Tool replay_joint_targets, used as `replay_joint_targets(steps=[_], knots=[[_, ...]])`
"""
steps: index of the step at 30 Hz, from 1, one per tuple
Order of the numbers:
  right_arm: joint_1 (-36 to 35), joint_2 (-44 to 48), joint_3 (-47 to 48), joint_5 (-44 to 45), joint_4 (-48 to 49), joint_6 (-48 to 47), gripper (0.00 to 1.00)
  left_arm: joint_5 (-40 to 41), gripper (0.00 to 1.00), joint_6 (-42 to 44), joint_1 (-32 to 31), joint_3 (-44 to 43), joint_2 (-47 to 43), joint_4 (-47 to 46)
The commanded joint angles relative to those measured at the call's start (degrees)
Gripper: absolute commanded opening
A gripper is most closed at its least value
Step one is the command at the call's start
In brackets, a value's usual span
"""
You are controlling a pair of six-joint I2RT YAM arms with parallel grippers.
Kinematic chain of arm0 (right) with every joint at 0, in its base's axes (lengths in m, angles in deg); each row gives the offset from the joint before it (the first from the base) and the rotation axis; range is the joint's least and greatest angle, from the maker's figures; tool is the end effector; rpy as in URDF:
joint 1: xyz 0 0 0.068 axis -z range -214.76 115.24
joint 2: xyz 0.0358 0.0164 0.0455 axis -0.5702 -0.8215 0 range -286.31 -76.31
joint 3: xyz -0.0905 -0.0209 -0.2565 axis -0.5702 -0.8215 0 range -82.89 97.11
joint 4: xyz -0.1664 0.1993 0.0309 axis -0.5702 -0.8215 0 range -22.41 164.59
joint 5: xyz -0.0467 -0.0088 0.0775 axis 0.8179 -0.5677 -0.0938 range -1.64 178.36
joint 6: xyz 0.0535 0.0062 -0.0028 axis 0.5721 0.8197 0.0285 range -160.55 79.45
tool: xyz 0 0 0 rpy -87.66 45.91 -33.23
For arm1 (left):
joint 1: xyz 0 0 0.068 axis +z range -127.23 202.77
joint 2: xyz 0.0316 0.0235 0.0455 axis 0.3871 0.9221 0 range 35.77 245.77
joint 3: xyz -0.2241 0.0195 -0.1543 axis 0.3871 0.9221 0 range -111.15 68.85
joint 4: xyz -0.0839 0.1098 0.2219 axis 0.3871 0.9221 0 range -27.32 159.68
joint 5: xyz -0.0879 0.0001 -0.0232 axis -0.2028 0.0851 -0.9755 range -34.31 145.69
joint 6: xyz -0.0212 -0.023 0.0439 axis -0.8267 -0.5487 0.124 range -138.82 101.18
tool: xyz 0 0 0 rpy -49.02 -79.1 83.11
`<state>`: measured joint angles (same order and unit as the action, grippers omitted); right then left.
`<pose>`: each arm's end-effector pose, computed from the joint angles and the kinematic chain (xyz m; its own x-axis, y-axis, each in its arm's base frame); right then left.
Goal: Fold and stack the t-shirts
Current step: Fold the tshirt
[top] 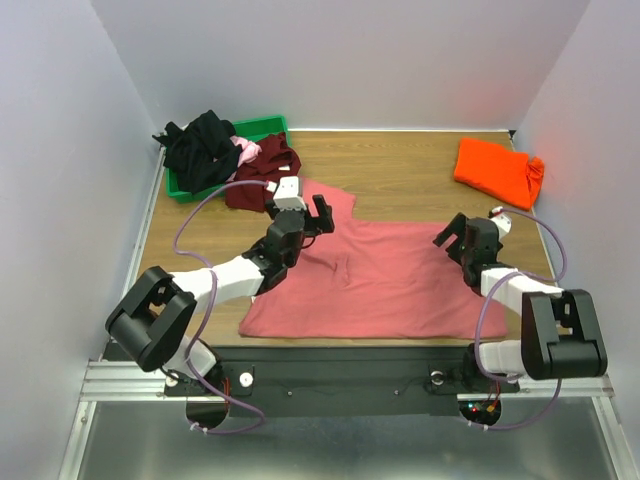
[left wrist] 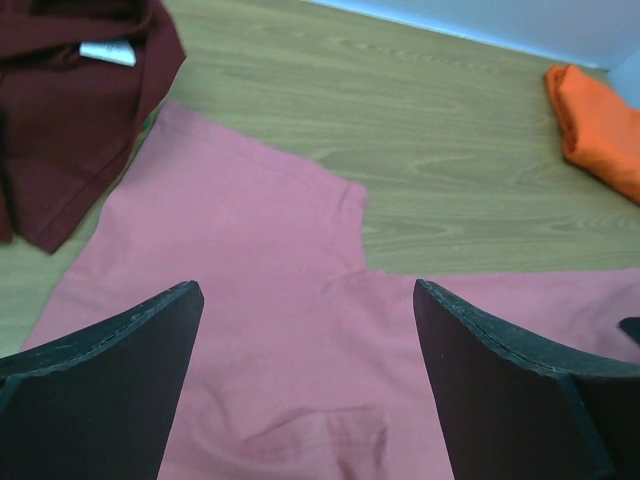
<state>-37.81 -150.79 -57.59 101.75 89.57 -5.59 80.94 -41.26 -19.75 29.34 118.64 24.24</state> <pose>0.2449 0.0049 0.1606 -0.3799 0.5380 -0.7525 0.4358 0.8216 0.3674 0.2404 -0.2000 0.2417 -0.1722 -0.3105 -0.9349 0.2513 0.9038 -0.3464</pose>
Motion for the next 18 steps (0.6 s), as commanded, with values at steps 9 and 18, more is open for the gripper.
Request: replay_joint_targets(steps=[9,18], knots=[[10.4,-8.1,0.5,-11.0,3.3,4.8,1.0,-7.5,0.99,2.8,4.5,-2.5,-2.9,-2.3],[12.0,-5.9,2.3,-7.2,-2.0,5.3,1.0,-9.6,0.99,3.0,8.2,3.2,-12.8,-1.0]])
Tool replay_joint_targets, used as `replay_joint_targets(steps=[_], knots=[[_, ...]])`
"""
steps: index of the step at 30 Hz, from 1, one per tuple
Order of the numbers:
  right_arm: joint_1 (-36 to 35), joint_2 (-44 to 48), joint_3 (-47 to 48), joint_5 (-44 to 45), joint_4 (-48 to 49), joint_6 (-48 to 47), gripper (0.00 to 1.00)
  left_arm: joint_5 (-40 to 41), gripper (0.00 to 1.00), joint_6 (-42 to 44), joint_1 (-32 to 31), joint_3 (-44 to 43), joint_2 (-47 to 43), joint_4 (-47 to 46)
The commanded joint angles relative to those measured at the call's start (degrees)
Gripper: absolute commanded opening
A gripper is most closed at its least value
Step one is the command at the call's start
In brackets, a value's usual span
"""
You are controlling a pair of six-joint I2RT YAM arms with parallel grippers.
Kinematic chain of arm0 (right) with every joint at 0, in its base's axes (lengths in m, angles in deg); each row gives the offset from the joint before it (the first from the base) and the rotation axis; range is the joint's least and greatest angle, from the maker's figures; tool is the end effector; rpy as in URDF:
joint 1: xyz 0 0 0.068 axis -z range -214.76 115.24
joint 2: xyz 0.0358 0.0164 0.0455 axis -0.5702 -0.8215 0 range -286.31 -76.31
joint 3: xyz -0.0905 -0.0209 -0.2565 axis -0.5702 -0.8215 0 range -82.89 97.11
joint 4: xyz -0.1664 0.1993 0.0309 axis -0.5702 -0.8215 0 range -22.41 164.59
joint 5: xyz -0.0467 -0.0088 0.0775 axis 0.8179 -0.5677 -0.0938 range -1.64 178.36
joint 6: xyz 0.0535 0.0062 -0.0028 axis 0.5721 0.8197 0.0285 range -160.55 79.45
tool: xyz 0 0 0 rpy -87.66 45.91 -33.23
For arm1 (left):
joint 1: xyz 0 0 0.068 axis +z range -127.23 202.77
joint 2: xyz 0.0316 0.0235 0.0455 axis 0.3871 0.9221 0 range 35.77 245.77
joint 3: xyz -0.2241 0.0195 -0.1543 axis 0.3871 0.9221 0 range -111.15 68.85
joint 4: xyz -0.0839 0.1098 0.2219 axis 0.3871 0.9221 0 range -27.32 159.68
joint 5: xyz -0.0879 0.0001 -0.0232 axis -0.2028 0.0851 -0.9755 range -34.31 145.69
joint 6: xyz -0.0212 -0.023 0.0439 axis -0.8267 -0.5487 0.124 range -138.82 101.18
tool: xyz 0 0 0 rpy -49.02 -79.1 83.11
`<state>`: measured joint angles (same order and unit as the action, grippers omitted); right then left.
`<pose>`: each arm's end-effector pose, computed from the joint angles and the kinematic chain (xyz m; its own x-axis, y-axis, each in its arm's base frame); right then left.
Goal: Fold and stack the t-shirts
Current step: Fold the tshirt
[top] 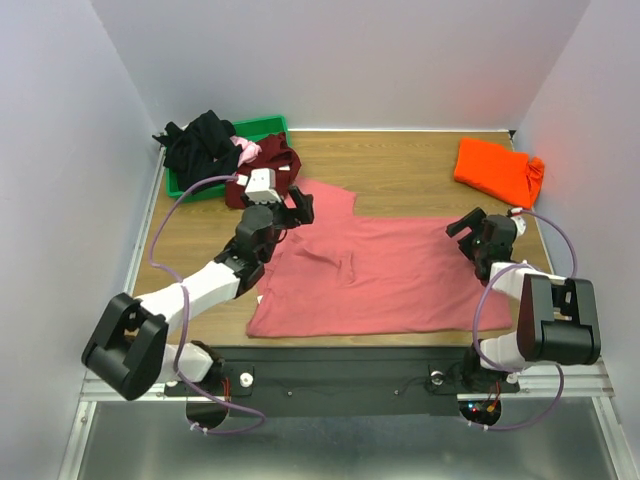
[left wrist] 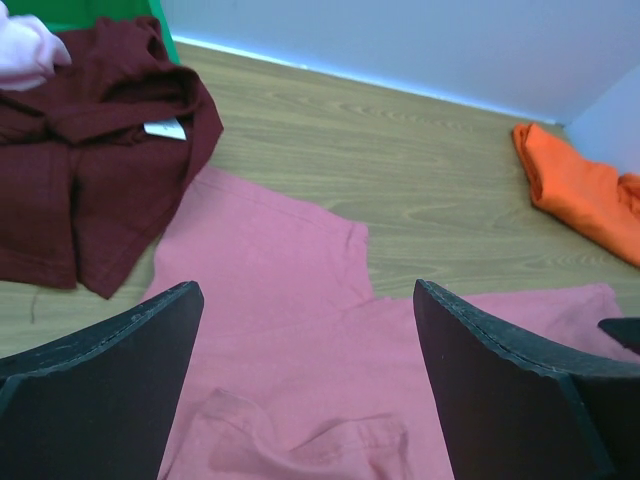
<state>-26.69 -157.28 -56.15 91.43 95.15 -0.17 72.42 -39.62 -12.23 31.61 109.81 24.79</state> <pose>0.2588 -0.0385 0.1497 -0.2986 0.6958 -0.6533 0.4959 0.6979 0.5167 0.2414 -0.1566 0.2706 -0.0968 -0.3473 -0.9327 0.2986 0.8838 -0.3601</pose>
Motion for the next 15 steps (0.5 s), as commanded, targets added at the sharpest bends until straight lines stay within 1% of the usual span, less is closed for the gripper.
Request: replay_joint_targets(steps=[1,6,15], knots=[[0.9,0.7,1.4,3.9,-8.2,-0.5,1.0,-1.3,0.99,1.5,1.0,1.4,-5.0,-1.1],[1.2,2.7,3.1,6.9,-11.4,-2.0,1.0,-1.7,0.99,1.7,2.1,1.8,-5.8,-0.3],[5.1,0.0,4.6,5.7,-12.1,-3.6,1.0,-3.1,0.99,1.5,5.1,3.0,-6.4,0.0]])
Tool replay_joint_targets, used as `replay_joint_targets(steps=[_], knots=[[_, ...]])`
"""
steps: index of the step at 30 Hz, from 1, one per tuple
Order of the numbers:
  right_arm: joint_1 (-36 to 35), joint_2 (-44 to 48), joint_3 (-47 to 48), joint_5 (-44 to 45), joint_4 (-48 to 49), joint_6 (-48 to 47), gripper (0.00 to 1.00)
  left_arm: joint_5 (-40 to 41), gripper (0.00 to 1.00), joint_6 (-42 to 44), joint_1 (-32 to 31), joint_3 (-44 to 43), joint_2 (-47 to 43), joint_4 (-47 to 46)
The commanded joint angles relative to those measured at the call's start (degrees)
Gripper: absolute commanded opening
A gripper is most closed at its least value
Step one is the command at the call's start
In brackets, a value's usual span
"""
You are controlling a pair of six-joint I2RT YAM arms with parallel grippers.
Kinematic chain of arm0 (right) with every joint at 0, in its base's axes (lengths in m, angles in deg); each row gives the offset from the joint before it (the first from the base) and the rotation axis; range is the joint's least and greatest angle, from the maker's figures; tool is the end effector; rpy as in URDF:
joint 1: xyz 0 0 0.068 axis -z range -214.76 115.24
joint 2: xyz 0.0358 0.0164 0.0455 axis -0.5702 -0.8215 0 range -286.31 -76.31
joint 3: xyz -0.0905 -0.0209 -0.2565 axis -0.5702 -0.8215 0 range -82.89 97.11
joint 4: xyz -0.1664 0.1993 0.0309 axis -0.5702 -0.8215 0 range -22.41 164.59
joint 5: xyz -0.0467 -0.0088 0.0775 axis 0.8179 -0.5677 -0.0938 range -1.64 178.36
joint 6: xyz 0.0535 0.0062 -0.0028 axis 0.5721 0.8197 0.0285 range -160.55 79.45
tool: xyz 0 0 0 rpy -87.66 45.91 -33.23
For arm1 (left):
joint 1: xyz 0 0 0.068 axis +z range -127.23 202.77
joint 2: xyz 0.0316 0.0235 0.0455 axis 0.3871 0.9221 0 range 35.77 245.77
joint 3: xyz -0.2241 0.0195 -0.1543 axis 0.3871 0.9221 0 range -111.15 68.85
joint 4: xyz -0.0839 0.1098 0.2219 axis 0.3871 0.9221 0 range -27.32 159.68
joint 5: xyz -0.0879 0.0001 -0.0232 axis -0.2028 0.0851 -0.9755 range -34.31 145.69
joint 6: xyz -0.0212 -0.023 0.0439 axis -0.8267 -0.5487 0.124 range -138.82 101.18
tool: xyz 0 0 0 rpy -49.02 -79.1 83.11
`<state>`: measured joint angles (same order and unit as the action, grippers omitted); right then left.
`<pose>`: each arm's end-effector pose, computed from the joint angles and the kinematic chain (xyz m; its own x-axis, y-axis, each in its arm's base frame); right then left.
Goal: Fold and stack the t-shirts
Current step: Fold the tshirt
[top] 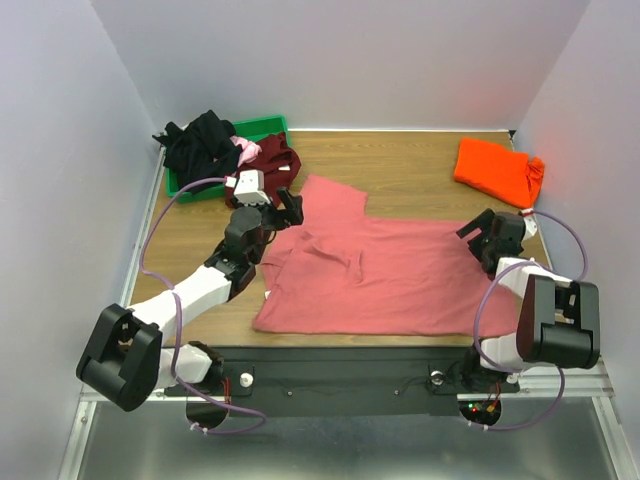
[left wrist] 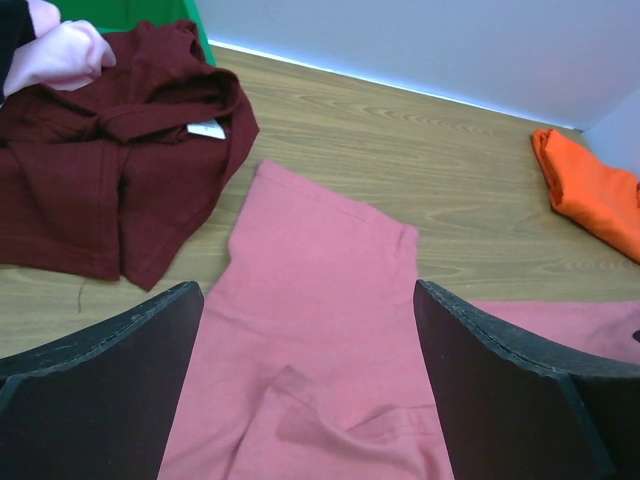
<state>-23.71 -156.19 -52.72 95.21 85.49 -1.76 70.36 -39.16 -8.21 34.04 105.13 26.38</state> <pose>0.2574 -0.0545 0.1567 -0.3029 0.6929 -0.6543 0.6047 0.6704 0.4300 0.2371 -0.1319 0.2743 -0.0732 -0.3483 -0.9345 0.2725 0.8944 -0.3546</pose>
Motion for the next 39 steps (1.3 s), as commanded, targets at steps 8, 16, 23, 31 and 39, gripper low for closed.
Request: replay_joint_targets(steps=[8,16,23,31,39], knots=[[3.0,1.3,3.2,-0.3,-2.7,-3.9,1.0,-2.5,0.99,0.7,2.9,1.2,-2.3,-1.4],[3.2,-0.3,12.9,3.7,-6.4,-8.4,0.99,-3.2,0.99,0.9,4.2,0.7,-0.5,-1.5],[4.8,-13.4,24.0,5.5,-7.6,-9.1,0.89,-3.1,0.99,1.0,5.3,0.8,0.0,-1.5],[4.9,-20.6,27.4,9.0,-8.4,-9.6,0.78,-3.4,0.98,0.9,6.2,0.8,0.5,-1.5],[5.5,-20.2,26.7,12.5,-9.1,-10.6,0.75,-4.2,0.99,0.9,6.5,0.7,1.3,-1.8]])
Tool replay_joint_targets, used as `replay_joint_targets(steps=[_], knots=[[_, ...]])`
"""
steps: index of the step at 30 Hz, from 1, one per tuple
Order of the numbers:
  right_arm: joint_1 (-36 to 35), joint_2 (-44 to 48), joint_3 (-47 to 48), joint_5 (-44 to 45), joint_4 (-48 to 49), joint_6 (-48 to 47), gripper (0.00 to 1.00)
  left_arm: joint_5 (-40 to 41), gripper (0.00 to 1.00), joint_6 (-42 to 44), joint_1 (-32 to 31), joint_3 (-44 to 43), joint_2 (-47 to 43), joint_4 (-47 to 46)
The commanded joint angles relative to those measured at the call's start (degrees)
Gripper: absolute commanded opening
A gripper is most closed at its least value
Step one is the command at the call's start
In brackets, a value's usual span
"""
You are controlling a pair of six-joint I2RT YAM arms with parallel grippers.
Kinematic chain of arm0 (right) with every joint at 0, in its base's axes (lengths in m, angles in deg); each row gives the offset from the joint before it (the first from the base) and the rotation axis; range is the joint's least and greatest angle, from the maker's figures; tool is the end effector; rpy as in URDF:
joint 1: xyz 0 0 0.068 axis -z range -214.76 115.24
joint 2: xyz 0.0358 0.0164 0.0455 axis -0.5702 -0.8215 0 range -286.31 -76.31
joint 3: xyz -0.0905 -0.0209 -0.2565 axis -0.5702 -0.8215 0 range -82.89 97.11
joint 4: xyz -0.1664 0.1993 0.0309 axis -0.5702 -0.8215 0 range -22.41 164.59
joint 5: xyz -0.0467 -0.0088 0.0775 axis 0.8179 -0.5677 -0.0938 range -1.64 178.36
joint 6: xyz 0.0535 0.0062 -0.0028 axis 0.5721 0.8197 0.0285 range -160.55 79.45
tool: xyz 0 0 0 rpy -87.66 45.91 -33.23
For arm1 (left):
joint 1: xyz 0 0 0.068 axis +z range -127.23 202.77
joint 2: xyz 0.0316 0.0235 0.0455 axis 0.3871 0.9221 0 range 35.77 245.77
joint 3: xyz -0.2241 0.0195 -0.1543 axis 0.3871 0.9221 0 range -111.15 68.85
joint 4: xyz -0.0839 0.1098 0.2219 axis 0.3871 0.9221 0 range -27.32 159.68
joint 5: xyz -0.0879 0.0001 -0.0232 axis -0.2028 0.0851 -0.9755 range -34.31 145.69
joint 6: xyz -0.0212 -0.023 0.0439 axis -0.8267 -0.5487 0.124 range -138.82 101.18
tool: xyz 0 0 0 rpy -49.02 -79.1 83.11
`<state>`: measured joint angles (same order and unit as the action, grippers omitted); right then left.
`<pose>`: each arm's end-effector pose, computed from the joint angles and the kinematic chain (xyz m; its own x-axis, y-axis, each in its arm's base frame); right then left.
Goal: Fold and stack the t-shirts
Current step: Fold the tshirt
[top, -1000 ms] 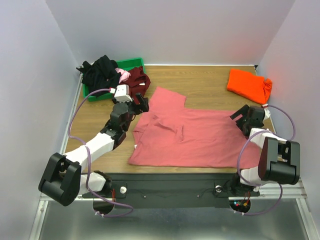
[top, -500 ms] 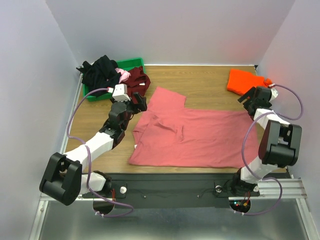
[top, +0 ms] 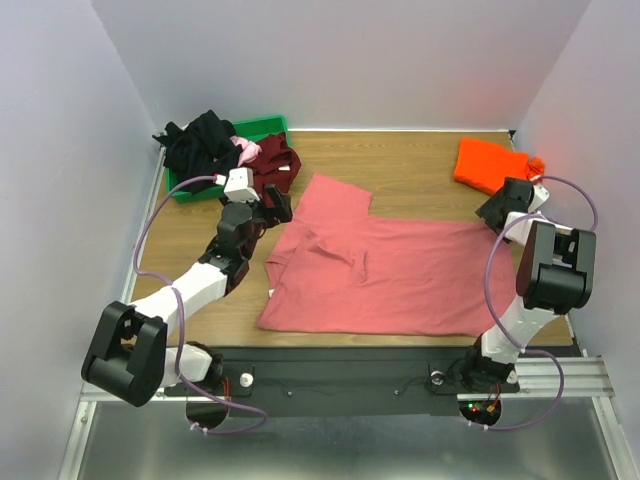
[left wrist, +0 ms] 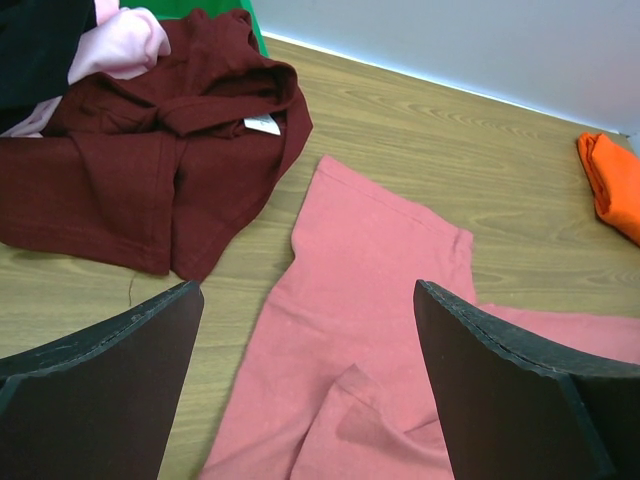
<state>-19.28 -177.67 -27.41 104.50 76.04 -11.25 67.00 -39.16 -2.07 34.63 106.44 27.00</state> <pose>0.3471 -0.1063 0.1624 -0.3691 0.5900 -0.7181 0.7205 0.6697 0.1799 0.2518 -0.1089 0.2638 -0.0928 -0.3326 -0.9385 0.2151 0.9136 -0.3450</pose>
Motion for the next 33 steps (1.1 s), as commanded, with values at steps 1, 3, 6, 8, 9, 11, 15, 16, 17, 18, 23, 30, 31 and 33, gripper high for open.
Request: replay_joint_targets(steps=[1,3,6,8,9,11,15,16,17,18,23,30,31,33], knots=[[1.1,0.7,1.6,3.1,0.4,-1.1,0.75,-0.9,0.99,0.9,0.5,0.2,0.1,-2.4],[1.4,0.0,2.1,2.9,0.3,-1.1,0.73,-0.9,0.99,0.8,0.6,0.2,0.1,-2.4],[1.6,-1.6,2.9,2.9,0.4,-1.1,0.7,-1.0,0.99,0.8,0.8,0.3,0.0,-2.5],[1.6,-2.8,3.6,2.7,0.4,-1.3,0.68,-1.0,0.99,0.8,0.8,0.4,0.0,-2.5],[1.6,-3.3,3.8,2.7,0.4,-1.3,0.67,-1.1,0.99,0.8,0.8,0.4,0.0,-2.5],[1.6,-4.1,4.5,2.5,0.4,-1.4,0.64,-1.5,0.99,0.7,0.8,0.4,-0.1,-2.5],[1.6,-5.1,4.9,2.6,0.4,-1.6,0.59,-1.6,0.98,0.7,0.9,0.5,-0.1,-2.6],[1.6,-5.1,4.8,3.3,0.4,-1.7,0.58,-1.6,0.99,0.7,0.9,0.5,-0.2,-2.6],[1.6,-4.9,4.8,3.6,0.4,-1.8,0.54,-1.6,0.98,0.7,0.9,0.6,-0.3,-2.6],[1.6,-5.0,4.7,3.8,0.3,-1.9,0.53,-1.6,0.99,0.7,0.9,0.6,-0.4,-2.6],[1.5,-4.9,4.5,4.3,0.3,-2.3,0.47,-1.8,0.99,0.7,0.9,0.6,0.0,-2.6],[1.6,-5.1,4.4,4.8,0.3,-3.2,0.37,-2.0,0.99,1.1,1.0,0.2,0.6,-2.5],[1.6,-4.8,4.4,5.0,0.3,-3.4,0.4,-2.0,0.99,1.1,1.0,0.2,0.4,-2.4],[1.6,-4.5,4.5,5.1,0.4,-3.5,0.46,-2.0,0.99,1.1,1.0,0.4,0.3,-2.4]])
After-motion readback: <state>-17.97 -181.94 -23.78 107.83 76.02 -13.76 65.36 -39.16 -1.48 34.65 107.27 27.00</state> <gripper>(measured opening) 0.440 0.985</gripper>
